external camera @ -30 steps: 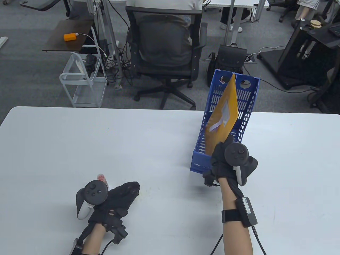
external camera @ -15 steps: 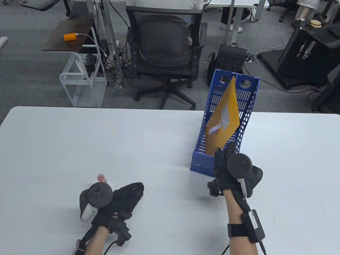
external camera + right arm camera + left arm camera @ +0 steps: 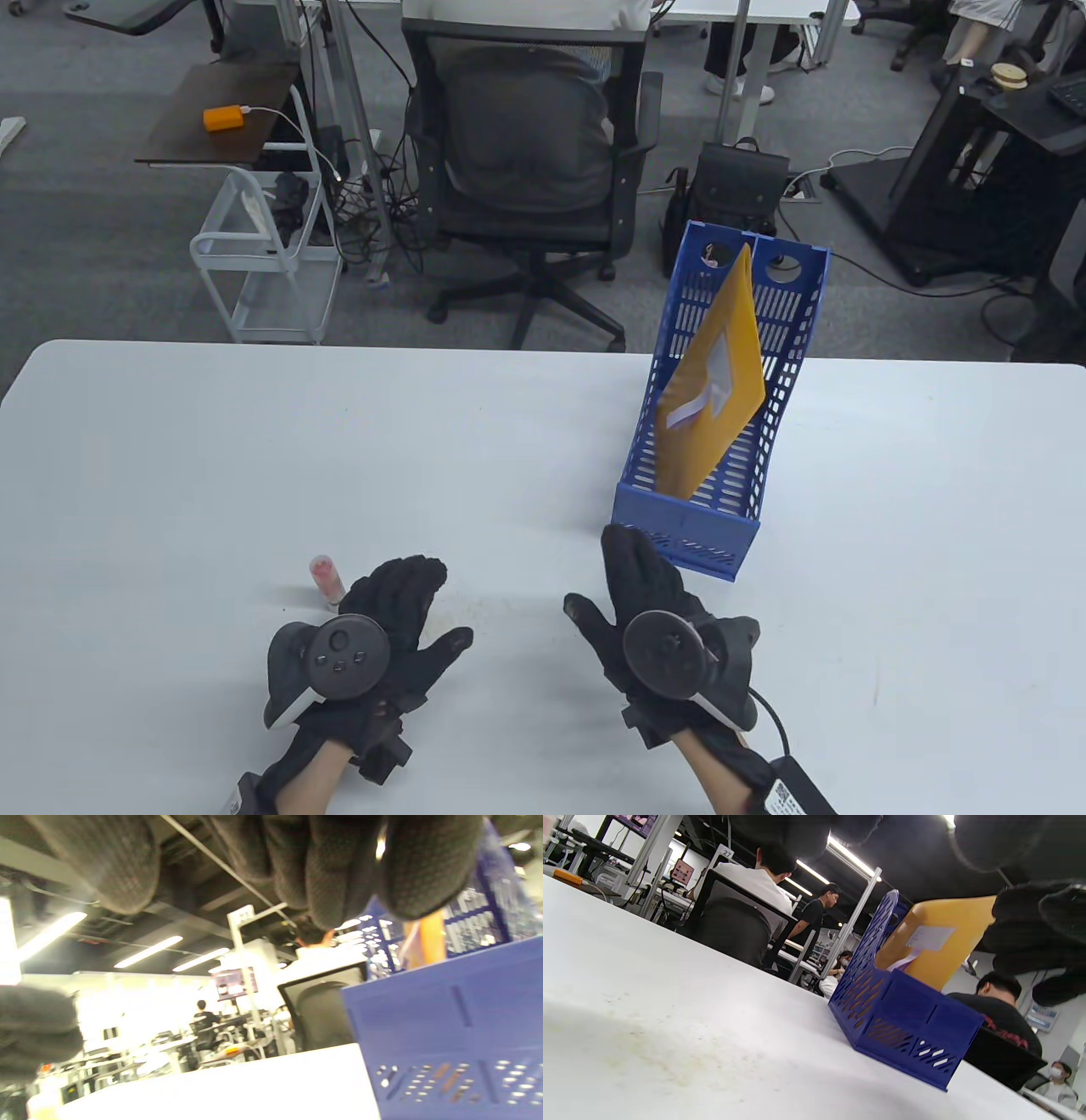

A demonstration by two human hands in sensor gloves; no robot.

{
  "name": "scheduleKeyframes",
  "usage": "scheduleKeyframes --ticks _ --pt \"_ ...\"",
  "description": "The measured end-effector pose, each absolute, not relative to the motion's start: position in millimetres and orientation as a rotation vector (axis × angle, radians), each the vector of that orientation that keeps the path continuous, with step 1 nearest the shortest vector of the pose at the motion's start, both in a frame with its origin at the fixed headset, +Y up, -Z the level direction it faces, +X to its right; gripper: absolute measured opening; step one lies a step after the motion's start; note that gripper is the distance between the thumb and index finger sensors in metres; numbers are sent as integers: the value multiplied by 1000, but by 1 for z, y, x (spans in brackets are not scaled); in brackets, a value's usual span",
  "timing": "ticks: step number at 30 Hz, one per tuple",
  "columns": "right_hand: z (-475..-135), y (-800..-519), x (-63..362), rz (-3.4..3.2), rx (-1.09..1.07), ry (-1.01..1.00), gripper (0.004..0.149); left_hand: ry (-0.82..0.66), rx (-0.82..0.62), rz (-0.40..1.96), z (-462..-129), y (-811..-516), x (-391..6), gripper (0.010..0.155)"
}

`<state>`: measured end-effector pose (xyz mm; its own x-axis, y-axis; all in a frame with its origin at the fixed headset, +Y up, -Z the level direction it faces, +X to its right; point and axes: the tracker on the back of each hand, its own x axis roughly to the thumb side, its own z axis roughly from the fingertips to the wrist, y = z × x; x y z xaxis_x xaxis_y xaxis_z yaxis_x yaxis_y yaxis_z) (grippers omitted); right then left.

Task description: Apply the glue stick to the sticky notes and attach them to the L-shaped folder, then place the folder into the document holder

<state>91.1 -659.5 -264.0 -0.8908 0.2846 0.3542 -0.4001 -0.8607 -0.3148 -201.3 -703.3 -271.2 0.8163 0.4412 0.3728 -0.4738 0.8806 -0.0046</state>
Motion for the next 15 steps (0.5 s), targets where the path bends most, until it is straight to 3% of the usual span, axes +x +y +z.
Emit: scheduleKeyframes --ticks 4,8,15 --pt "-259 -682 83 2841 514 -548 87 -389 36 367 -271 -714 -193 94" --pt "-263 -714 85 2983 554 -348 89 -377 -50 249 -274 -729 -184 96" --pt "-266 -736 92 3128 515 -209 93 -348 -118 109 -277 -748 -180 97"
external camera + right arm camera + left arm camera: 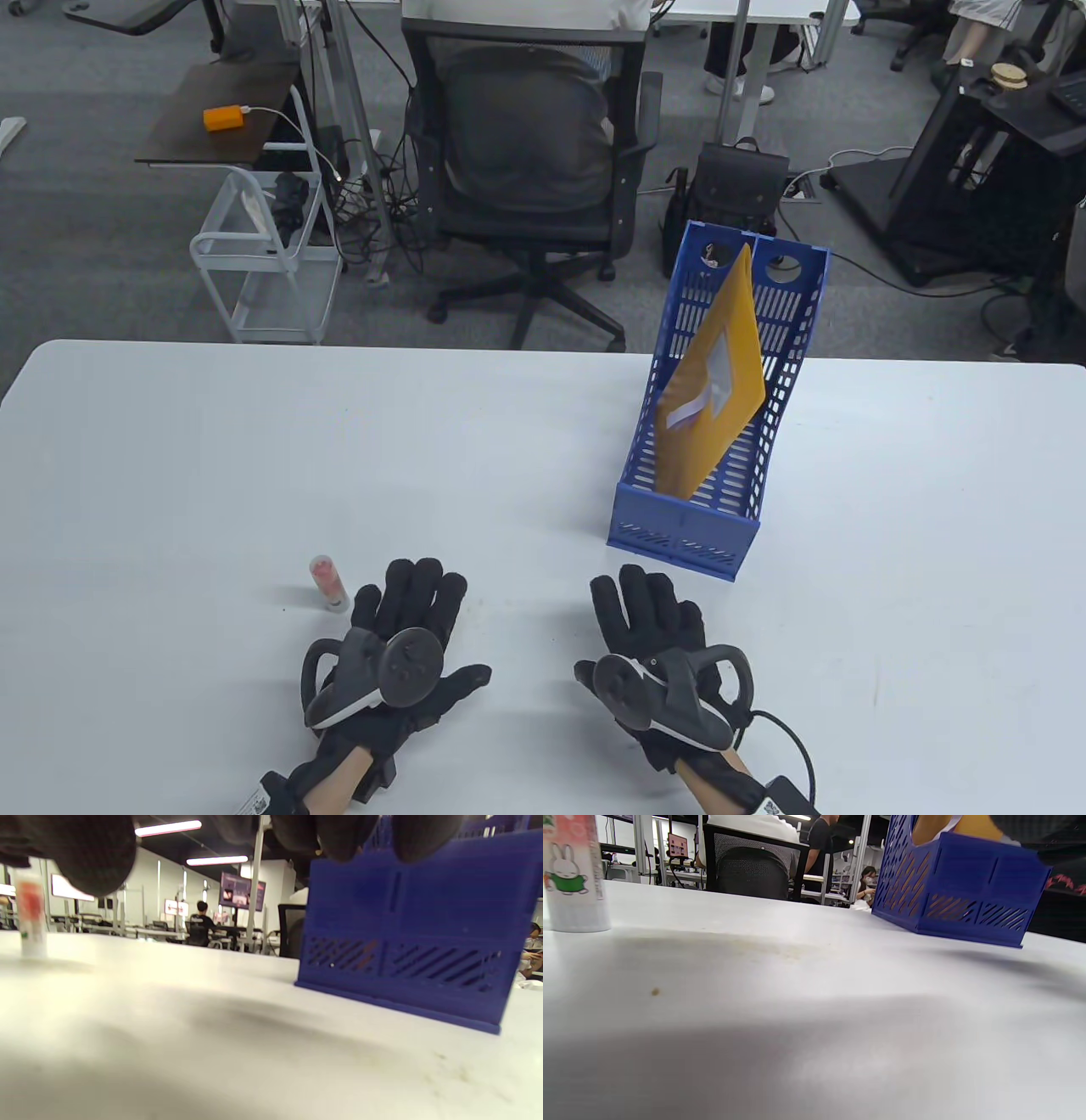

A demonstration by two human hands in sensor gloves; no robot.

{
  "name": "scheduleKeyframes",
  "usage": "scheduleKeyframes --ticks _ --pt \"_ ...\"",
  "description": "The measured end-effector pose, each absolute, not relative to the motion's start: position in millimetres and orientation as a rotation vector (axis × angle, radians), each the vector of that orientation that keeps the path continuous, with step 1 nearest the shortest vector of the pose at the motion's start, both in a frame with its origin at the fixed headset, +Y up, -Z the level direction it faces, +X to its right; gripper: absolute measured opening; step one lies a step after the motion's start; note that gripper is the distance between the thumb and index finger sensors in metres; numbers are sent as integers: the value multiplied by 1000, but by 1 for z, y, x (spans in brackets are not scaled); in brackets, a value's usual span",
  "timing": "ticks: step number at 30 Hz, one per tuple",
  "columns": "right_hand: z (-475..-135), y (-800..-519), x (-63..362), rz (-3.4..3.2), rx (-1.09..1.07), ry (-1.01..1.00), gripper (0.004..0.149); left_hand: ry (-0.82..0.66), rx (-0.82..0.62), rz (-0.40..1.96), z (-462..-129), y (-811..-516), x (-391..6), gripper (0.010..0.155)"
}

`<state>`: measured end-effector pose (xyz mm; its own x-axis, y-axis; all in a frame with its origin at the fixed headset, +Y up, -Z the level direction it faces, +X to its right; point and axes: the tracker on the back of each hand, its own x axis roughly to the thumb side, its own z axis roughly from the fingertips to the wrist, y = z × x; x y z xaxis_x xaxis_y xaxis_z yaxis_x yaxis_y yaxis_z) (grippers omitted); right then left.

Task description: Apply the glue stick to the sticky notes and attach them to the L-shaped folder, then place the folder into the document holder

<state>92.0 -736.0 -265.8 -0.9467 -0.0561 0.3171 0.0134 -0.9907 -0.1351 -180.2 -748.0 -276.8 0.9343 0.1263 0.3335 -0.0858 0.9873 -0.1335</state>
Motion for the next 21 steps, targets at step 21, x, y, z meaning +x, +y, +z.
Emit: scheduleKeyframes --ticks 21 --pt "-264 -748 83 -3035 -531 144 91 -353 -213 71 -277 -762 -177 95"
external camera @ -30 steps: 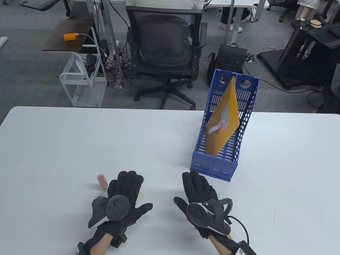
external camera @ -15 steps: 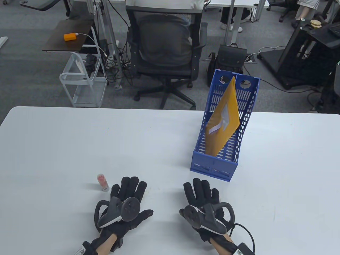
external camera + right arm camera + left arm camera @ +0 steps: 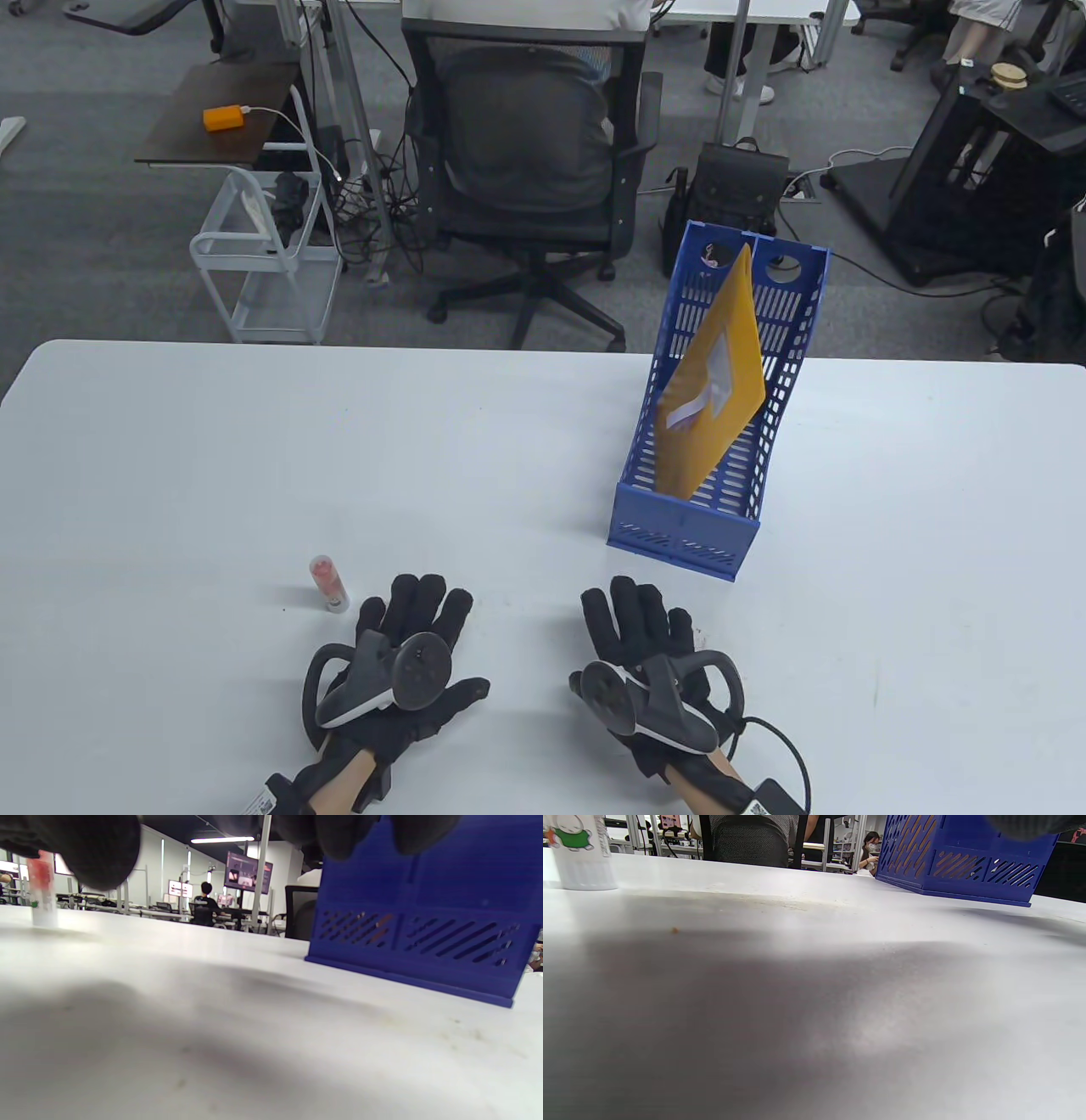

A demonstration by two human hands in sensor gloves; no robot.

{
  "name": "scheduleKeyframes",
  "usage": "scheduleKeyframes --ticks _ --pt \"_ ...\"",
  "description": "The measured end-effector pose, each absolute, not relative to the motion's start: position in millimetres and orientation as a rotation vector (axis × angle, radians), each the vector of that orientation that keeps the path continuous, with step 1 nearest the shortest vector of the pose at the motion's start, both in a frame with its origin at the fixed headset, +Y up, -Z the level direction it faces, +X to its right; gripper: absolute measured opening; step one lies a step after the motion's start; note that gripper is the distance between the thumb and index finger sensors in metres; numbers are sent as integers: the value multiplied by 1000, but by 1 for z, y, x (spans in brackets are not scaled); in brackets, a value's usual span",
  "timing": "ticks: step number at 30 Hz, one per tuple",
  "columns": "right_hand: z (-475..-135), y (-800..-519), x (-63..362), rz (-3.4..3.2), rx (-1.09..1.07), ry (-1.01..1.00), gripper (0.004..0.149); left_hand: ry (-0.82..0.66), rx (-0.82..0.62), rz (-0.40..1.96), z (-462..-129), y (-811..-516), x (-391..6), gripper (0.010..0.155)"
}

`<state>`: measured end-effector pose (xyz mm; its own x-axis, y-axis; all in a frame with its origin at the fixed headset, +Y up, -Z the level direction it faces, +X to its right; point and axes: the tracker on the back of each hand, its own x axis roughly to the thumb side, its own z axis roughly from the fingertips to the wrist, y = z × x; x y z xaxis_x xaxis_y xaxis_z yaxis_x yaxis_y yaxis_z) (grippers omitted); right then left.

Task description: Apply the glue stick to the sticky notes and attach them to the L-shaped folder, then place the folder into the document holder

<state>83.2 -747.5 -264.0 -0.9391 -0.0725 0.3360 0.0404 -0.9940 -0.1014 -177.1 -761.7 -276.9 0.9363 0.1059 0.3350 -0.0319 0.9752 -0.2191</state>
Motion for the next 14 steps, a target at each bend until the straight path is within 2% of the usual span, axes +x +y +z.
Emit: scheduleKeyframes --ticks 14 --pt "-262 -748 80 -3024 -533 123 91 -346 -224 71 -277 -763 -178 95"
